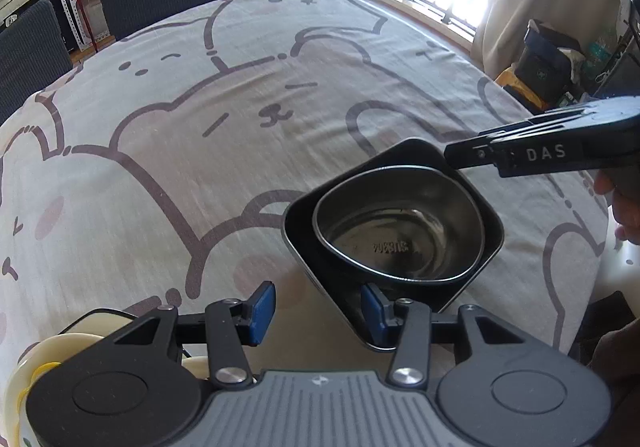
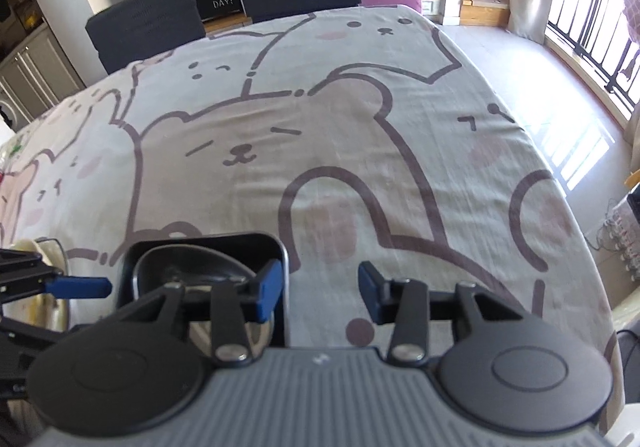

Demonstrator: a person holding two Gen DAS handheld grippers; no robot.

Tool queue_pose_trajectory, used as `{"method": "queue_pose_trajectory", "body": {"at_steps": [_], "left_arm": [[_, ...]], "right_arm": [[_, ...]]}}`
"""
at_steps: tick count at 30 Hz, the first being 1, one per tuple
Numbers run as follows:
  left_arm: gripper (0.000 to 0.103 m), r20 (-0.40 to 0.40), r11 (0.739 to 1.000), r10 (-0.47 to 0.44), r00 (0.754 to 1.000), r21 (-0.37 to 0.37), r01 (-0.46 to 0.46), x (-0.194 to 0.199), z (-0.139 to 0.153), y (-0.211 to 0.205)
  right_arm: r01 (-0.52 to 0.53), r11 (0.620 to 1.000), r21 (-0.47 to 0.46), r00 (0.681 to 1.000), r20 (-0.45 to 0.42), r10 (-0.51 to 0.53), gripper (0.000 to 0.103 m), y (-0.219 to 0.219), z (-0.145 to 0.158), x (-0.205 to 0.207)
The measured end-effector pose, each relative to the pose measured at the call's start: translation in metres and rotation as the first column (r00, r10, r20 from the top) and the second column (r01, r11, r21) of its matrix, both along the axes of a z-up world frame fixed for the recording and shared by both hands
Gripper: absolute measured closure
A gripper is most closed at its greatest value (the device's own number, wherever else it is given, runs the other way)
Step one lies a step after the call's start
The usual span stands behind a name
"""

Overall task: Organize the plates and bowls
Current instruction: 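Close both tools on opposite walls of the steel tray stack, then lift the tray stack with both tools and carry it onto the plate stack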

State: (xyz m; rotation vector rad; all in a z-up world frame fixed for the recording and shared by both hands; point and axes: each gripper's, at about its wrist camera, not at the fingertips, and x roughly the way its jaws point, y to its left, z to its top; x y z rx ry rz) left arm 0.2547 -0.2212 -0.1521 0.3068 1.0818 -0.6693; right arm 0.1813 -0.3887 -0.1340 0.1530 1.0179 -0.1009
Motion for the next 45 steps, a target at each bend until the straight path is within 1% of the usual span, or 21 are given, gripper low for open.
{"method": "queue_pose_trajectory", "body": {"at_steps": [4,5,7,12,13,14,17,19,22,24,25,29,33,39,45], "left_arm": [[0.056,-0.007,1.0,-0.008,1.0,0.01,0.008,0.0,-0.005,-0.002],[0.059,-0.009,1.0,-0.008,1.0,0.011,0.008,0.0,-0.006,-0.003],[0.061,-0.013,1.0,-0.007,1.0,0.013,0.007,0.001,-0.008,-0.003],[0.062,-0.018,1.0,0.016,1.0,-0.002,-0.016,0.004,-0.008,-0.002],[0.064,-0.019,1.0,0.023,1.0,-0.007,-0.023,0.004,-0.008,-0.002],[0.072,-0.021,0.999,0.031,0.999,-0.012,-0.031,0.005,-0.008,-0.001],[0.078,-0.052,0.997,0.061,0.997,-0.036,-0.063,0.009,-0.01,0.0],[0.08,-0.075,0.996,0.074,0.994,-0.048,-0.078,0.011,-0.011,0.002],[0.082,-0.108,0.993,0.097,0.989,-0.062,-0.104,0.013,-0.012,0.004],[0.084,-0.125,0.99,0.114,0.986,-0.074,-0.124,0.014,-0.011,0.006],[0.087,-0.134,0.987,0.126,0.983,-0.084,-0.138,0.014,-0.01,0.007],[0.088,-0.152,0.983,0.14,0.978,-0.1,-0.156,0.014,-0.007,0.01],[0.088,-0.147,0.984,0.138,0.98,-0.095,-0.153,0.014,-0.008,0.009],[0.087,-0.129,0.987,0.127,0.983,-0.086,-0.139,0.012,-0.009,0.007],[0.087,-0.14,0.986,0.13,0.982,-0.09,-0.144,0.014,-0.009,0.008]], "right_arm": [[-0.025,0.999,-0.02,0.999,-0.036,0.025,0.053,0.003,-0.007,0.005],[-0.031,0.999,-0.027,0.999,-0.043,0.03,0.053,0.004,-0.009,0.005],[-0.042,0.999,-0.027,0.997,-0.062,0.04,0.053,0.004,-0.011,0.005],[-0.067,0.998,-0.015,0.992,-0.104,0.065,0.053,0.005,-0.016,0.001],[-0.073,0.997,-0.016,0.992,-0.109,0.07,0.053,0.005,-0.016,0.0],[-0.077,0.997,-0.015,0.991,-0.112,0.075,0.053,0.006,-0.017,-0.001],[-0.082,0.997,-0.004,0.992,-0.097,0.081,0.064,0.007,-0.014,-0.004],[-0.092,0.996,0.018,0.993,-0.079,0.093,0.077,0.007,-0.01,-0.005],[-0.114,0.993,0.026,0.99,-0.08,0.116,0.088,0.01,-0.009,-0.005],[-0.129,0.991,0.029,0.988,-0.084,0.131,0.093,0.013,-0.009,-0.005],[-0.133,0.991,0.03,0.987,-0.086,0.135,0.095,0.014,-0.009,-0.005],[-0.15,0.988,0.03,0.985,-0.082,0.152,0.096,0.016,-0.007,-0.007],[-0.149,0.988,0.042,0.985,-0.083,0.153,0.096,0.013,-0.01,-0.009],[-0.148,0.988,0.035,0.985,-0.081,0.15,0.096,0.013,-0.011,-0.009],[-0.13,0.991,0.043,0.988,-0.082,0.133,0.092,0.009,-0.011,-0.008]]}}
